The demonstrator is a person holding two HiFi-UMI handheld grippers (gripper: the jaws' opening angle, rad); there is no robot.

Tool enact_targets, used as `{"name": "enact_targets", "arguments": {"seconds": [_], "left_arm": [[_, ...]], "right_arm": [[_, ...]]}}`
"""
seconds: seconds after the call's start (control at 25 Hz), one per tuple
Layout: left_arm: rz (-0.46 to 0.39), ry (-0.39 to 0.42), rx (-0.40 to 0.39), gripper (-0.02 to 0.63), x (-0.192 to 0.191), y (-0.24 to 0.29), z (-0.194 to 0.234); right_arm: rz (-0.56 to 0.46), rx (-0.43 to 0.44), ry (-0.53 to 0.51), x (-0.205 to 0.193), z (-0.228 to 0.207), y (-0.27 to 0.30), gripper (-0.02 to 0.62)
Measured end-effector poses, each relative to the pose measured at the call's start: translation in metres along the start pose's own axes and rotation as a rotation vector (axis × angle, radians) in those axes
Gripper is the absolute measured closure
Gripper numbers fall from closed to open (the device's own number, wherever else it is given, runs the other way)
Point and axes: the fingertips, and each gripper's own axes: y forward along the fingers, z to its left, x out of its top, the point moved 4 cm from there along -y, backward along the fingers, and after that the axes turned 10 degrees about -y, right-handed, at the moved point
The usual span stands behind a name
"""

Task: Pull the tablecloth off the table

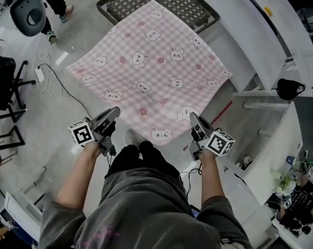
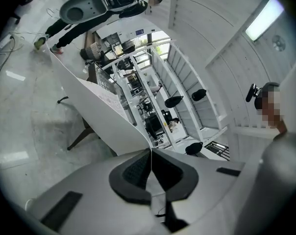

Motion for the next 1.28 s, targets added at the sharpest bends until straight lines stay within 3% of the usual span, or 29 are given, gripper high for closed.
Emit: {"name": "enact_targets", "arguments": {"seconds": [0.36, 1.28], "left_arm": [[0.072, 0.033, -0.042, 0.604, -0.01, -0.045, -0.026], [0.104, 0.066, -0.174, 0.604, -0.04, -0.136, -0.093]], "right_arm": [[-0.012, -0.019, -0.004, -0.035, 0.05, -0.035, 0.591], [-0.016, 0.056, -0.092, -0.071, 0.155, -0.106, 0.591]]}}
